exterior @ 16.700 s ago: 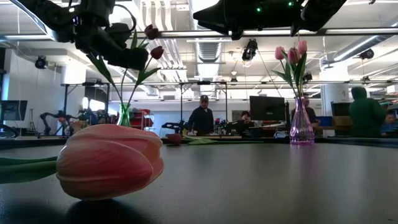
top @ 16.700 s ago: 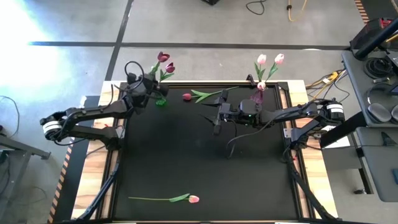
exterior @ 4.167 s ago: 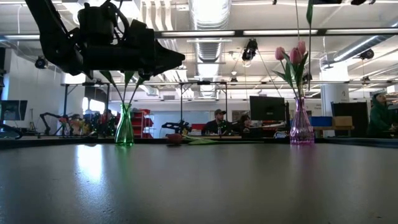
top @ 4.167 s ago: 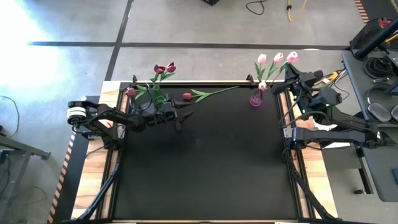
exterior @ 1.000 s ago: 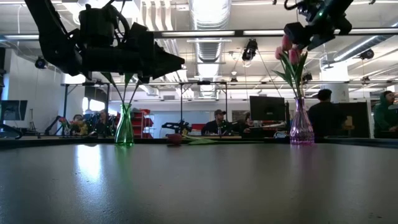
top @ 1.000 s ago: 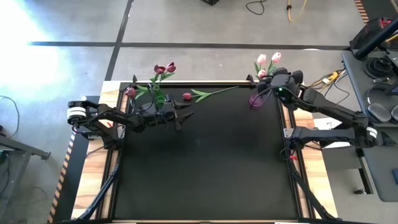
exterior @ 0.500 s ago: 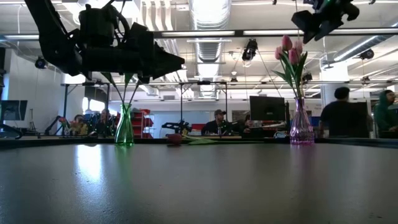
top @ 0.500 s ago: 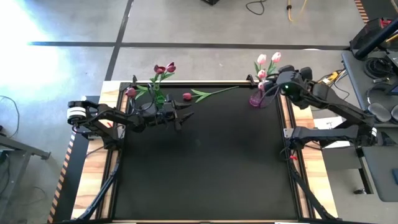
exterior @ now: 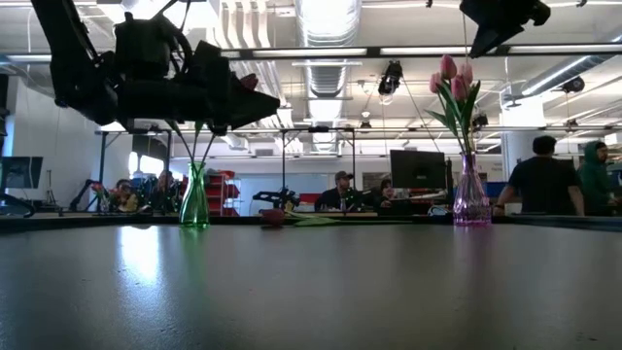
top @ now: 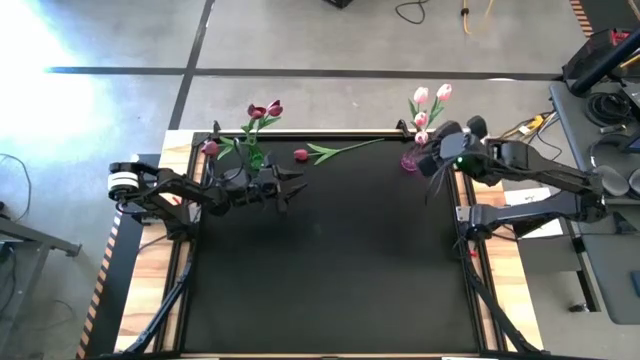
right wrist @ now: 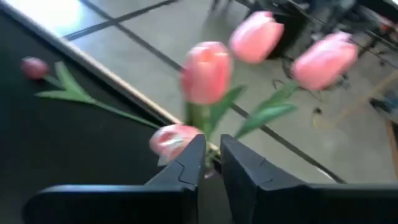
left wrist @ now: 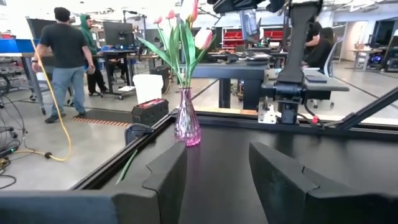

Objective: Sort flowers into vase by color
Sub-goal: Put the red flower into the green vase

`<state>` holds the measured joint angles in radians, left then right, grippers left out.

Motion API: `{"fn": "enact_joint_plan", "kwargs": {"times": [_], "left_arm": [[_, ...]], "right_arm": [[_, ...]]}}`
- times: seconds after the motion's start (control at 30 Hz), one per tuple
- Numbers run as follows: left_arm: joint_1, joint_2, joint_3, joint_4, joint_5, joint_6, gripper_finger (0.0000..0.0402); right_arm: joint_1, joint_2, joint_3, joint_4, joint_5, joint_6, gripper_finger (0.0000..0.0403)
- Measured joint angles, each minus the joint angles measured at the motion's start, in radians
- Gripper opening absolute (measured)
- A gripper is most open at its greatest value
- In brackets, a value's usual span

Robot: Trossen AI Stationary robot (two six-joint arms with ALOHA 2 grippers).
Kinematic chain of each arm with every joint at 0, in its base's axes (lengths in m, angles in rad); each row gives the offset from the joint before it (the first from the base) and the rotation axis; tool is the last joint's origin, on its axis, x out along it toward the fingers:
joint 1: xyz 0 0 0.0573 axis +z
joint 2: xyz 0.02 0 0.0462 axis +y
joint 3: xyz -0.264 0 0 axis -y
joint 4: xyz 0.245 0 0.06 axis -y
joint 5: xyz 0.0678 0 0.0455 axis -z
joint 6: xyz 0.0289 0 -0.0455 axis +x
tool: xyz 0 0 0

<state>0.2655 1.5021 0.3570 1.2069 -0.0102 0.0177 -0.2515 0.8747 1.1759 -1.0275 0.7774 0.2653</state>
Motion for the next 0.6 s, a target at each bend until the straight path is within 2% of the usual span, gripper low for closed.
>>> {"fn": "enact_joint_plan", "kwargs": {"times": [0.1,0.33,0.6], "left_arm": [[0.000,0.000,-0.023,0.040,0.016,0.005,0.0145],[0.000,-0.005,-0.051,0.094,0.030,0.022,0.0111],[0.000,-0.005,-0.053,0.094,0.030,0.026,0.0079]], "right_arm": [[0.066,0.016,-0.005,0.028,0.002,-0.018,0.0033],[0.174,0.049,-0.005,0.161,0.001,-0.094,0.0038],[0.187,0.207,-0.045,0.340,-0.161,-0.223,0.0038]]}}
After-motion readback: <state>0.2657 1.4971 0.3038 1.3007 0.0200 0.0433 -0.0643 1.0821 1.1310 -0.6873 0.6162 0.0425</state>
